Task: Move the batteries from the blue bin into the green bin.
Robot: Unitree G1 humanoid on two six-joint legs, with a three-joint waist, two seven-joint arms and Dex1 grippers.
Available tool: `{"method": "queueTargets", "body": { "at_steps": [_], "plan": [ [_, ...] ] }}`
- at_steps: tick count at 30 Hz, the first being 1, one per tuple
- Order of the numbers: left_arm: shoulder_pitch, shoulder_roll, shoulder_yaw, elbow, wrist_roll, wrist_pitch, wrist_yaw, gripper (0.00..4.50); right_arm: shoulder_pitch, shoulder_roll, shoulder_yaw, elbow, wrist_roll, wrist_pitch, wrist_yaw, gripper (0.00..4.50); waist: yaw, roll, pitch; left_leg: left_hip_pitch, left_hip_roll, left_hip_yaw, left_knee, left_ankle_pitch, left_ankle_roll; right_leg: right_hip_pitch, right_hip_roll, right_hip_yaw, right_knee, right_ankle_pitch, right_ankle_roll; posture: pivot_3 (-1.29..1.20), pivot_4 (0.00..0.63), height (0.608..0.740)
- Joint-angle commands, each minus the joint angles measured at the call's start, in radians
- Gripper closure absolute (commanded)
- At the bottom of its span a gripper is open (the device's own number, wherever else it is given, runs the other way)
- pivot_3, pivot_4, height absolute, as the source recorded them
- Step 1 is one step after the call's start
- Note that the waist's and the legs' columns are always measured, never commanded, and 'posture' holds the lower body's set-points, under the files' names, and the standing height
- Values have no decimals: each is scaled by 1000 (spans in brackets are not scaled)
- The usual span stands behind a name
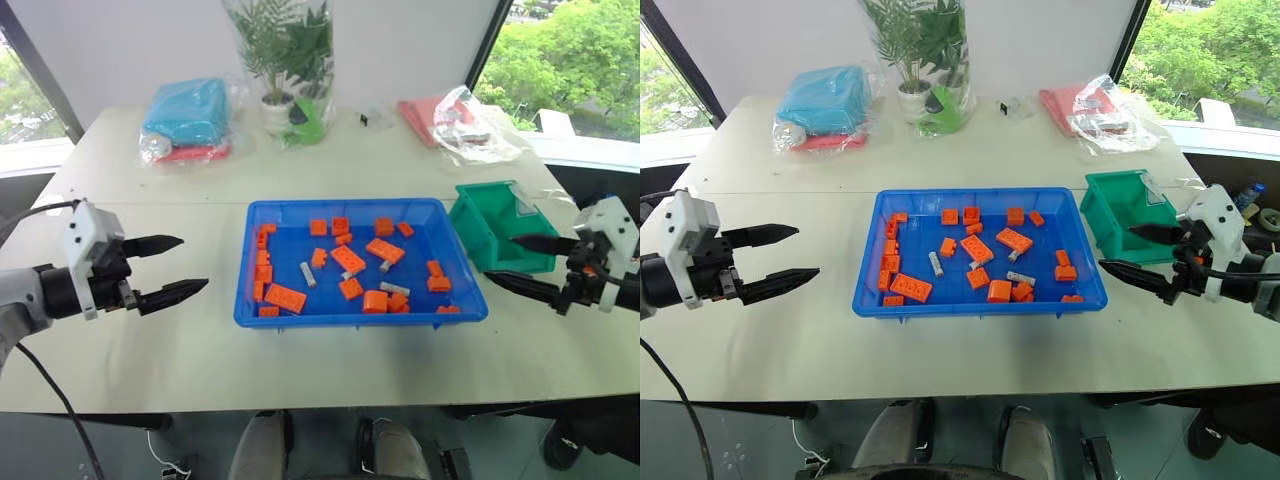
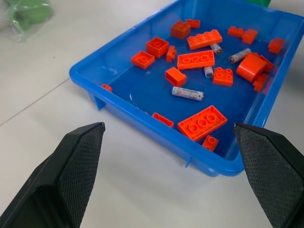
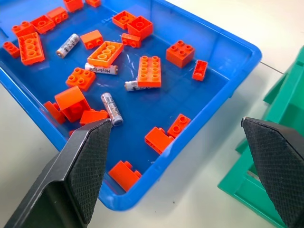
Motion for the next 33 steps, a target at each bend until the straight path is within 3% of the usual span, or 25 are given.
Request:
{"method": "queueTargets", "body": {
  "at_steps": [1,17,26,33],
  "plan": [
    [-8,-3,36,-32,-19,-2,12,0,-17,1,-9,8,-9,-25,17,25,0,0,0,0,1,1,0,0,0,0,0,0,0,0,0,0,150,672],
    [-68,-14,-30,-22,-5,-12,46,0,15,15,-39,45,-69,-53,30,25,2,-2,-1,6,6,11,0,-1,-2,-1,3,0,4,4,-4,0,150,672],
    [-84,-35,-54,-13,2,-24,45,0,133,42,-129,-9,-68,-42,23,25,1,-3,-2,7,7,13,2,0,-2,-1,3,3,4,4,-4,0,150,672],
    [-100,-42,-74,-6,-8,-21,30,0,-31,13,-23,-37,-34,-9,10,25,-3,-3,-1,9,9,17,1,0,-2,-2,3,3,4,5,-6,0,150,672]
  ]
}}
